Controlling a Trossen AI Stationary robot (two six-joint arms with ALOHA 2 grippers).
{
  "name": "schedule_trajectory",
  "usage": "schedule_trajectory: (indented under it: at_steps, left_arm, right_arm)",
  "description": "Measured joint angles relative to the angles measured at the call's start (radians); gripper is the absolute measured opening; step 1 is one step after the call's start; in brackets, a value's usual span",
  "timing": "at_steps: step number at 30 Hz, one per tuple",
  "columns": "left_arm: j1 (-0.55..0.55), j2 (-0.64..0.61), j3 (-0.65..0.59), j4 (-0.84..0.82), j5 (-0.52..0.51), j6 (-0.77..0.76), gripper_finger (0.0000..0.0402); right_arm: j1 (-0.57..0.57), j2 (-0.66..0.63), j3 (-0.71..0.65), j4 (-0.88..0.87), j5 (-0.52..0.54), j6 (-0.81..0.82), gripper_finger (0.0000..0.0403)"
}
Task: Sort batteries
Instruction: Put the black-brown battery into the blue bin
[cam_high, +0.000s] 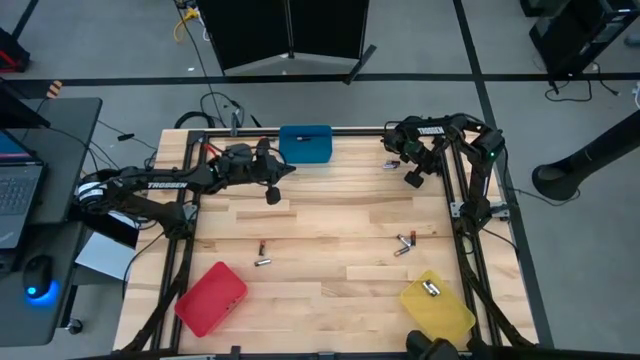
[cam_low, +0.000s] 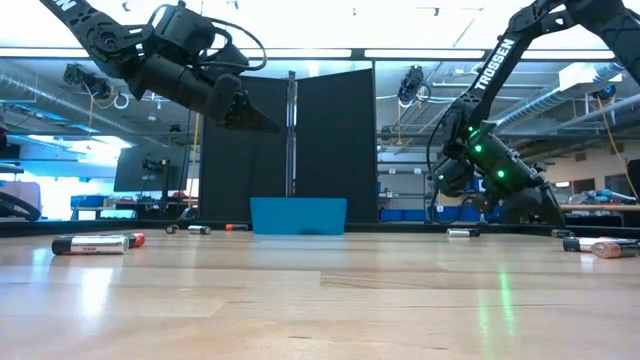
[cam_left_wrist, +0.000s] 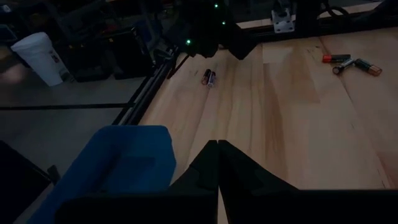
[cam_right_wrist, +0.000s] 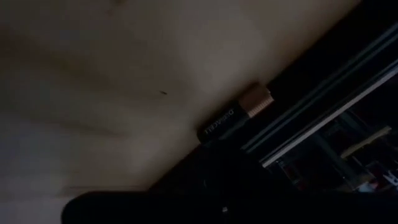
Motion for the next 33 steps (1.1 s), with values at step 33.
schedule_trajectory:
  at_steps: [33]
  left_arm:
    - [0.0,0.0,0.0,0.002,-0.039,0.0,0.0012]
  right_arm:
    - [-0.026,-0.169,0.057,-0.069,0.01,-0.103,0.0007]
